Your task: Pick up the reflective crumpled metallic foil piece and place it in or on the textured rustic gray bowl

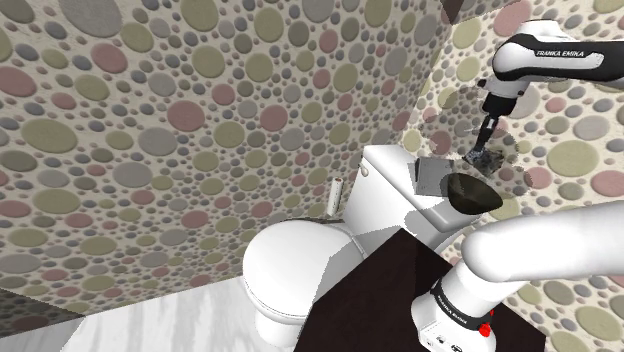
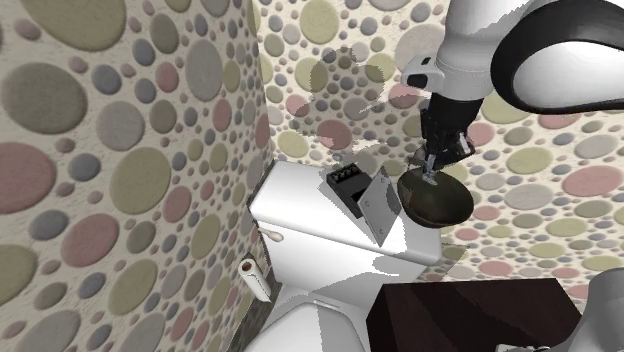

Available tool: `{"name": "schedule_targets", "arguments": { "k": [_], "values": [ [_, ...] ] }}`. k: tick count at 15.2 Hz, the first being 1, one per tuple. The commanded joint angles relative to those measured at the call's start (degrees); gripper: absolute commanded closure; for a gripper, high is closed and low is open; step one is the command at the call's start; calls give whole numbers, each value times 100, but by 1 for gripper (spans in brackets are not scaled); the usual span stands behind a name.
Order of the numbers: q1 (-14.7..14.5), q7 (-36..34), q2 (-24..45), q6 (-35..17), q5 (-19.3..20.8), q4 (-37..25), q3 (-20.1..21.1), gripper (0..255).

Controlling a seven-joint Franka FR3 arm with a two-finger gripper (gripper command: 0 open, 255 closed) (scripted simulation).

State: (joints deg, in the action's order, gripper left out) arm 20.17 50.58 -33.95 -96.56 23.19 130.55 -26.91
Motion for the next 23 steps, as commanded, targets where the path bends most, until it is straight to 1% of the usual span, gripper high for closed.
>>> {"name": "schedule_targets", "arguments": {
  "k": [1,17,23],
  "values": [
    [103,35,-259,-3,113,246,-12,255],
    [182,-167,-105,-1236,388,1331,-355,255],
    [196,-160,-101,-1240,379,1331,-343,255]
  ]
}}
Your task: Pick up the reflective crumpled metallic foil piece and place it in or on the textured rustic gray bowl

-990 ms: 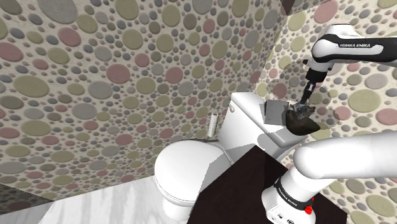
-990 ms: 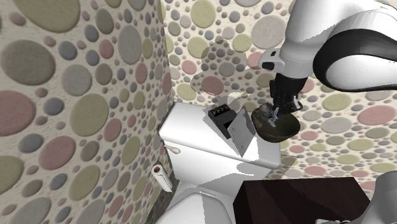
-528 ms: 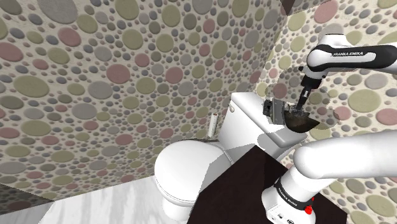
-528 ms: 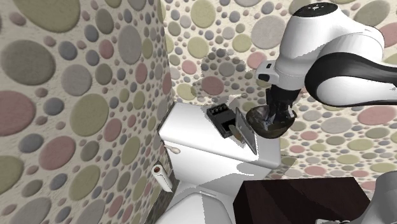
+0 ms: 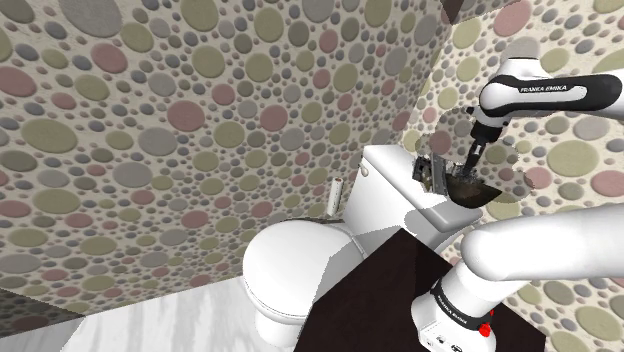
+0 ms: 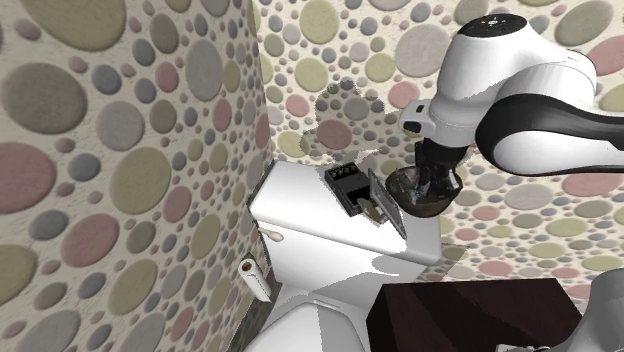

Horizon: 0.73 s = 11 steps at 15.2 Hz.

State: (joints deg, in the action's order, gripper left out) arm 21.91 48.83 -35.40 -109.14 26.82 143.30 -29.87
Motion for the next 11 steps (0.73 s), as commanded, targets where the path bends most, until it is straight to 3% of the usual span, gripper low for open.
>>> {"name": "schedule_targets", "arguments": {
  "k": [1,2,3,8,11],
  "values": [
    [25,16,45,16,15,58,-46,255],
    [27,18,46,16,13,58,-43,255],
    [17,0,48,28,0,50,-25,0],
    [28,18,46,15,13,58,-43,0],
    [-36,50,-53,604,-156,-415,175,0]
  ]
}}
